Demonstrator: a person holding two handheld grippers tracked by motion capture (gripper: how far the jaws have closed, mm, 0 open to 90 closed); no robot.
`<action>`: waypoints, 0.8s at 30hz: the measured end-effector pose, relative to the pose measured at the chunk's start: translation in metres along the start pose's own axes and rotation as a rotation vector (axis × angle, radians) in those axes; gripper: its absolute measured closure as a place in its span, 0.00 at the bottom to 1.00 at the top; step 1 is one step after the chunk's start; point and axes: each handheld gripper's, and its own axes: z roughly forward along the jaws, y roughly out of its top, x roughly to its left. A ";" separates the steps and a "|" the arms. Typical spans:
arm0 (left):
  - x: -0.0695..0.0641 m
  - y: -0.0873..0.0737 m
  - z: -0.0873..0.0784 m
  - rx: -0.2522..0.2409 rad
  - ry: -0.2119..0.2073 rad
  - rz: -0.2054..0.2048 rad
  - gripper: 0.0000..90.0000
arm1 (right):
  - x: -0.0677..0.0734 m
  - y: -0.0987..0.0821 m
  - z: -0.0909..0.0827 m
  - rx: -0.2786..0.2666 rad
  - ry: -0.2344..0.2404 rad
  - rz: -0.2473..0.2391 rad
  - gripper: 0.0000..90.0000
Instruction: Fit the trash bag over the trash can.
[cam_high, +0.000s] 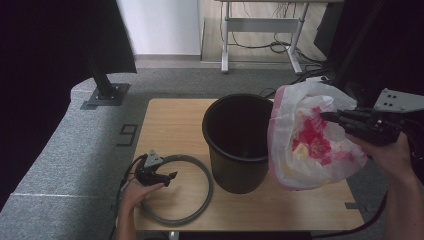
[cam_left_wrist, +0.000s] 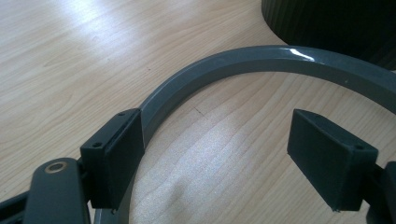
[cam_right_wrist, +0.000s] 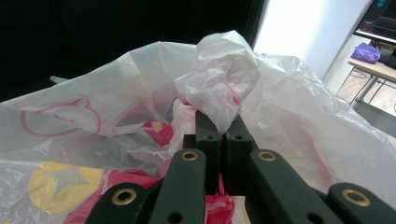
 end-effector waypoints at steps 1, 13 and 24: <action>0.000 0.000 0.000 -0.002 -0.001 -0.001 0.21 | 0.000 0.001 0.001 -0.001 0.002 -0.001 0.97; 0.001 -0.002 -0.001 -0.003 -0.001 -0.008 0.21 | 0.002 0.020 0.018 -0.015 0.025 -0.016 0.97; 0.003 -0.003 -0.003 -0.009 -0.001 -0.012 0.21 | 0.005 0.035 0.045 -0.008 0.055 -0.029 0.97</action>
